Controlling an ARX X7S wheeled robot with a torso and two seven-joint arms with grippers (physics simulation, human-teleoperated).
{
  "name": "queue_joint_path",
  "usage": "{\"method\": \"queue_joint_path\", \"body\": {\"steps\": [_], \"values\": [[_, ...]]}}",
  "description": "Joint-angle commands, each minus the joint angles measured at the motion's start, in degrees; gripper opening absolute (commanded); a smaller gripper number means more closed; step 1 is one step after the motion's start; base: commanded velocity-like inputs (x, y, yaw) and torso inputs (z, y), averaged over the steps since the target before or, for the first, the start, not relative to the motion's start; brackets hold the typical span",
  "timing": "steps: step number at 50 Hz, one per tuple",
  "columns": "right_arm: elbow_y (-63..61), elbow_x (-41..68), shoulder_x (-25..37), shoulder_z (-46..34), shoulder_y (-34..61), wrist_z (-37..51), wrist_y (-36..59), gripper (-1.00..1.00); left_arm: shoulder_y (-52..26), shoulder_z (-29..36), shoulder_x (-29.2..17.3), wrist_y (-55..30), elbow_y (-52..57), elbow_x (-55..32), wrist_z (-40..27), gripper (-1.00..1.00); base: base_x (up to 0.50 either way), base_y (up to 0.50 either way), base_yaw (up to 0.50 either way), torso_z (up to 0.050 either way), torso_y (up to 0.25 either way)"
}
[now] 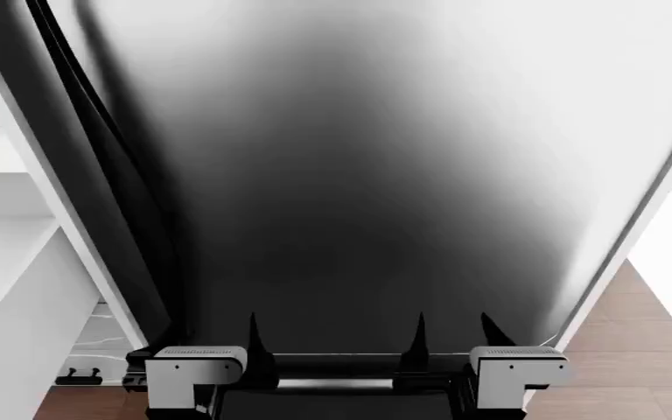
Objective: Place the bar in the bowl and close the drawer.
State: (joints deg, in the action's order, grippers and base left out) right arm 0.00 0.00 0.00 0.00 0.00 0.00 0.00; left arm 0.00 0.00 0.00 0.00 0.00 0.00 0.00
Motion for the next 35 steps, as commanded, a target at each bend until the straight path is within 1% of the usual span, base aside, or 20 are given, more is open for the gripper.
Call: {"method": "queue_joint_path", "body": {"steps": [1,10,17,30,32,35], "values": [[0.2,0.8,0.9,-1.2,0.1,1.2,-0.1,1.0,0.0,1.1,-0.9,0.0,0.1,-0.7,-1.1,1.0,0.0,0.0,0.0,0.0,0.0],[0.9,2.5,2.5,-2.8,0.2,3.1,-0.5,1.0,0.0,3.1,-2.5,0.7,-0.1,-1.5,-3.1,1.0,0.0,0.0,0.0,0.0,0.0],[0.8,3.4,3.2,-3.7,0.2,3.9,-0.5,1.0,0.1,3.9,-3.4,0.8,0.5,-3.0,-3.3,1.0,0.0,0.0,0.0,0.0,0.0],[-0.1,4.6,4.3,-4.5,0.0,5.4,-0.1,1.0,0.1,5.1,-4.6,-3.5,2.9,-5.0,-3.9,1.0,0.0,0.0,0.0,0.05,0.011],[-1.6,4.8,4.6,-4.5,-0.3,5.7,0.8,1.0,0.1,5.3,-4.9,-4.4,3.9,-5.2,-3.9,1.0,0.0,0.0,0.0,0.05,0.014],[-7.0,5.3,5.6,-4.0,-1.4,6.3,3.8,1.0,0.4,5.9,-5.7,-7.3,7.3,-4.9,-4.2,1.0,0.0,0.0,0.0,0.05,0.012]]}}
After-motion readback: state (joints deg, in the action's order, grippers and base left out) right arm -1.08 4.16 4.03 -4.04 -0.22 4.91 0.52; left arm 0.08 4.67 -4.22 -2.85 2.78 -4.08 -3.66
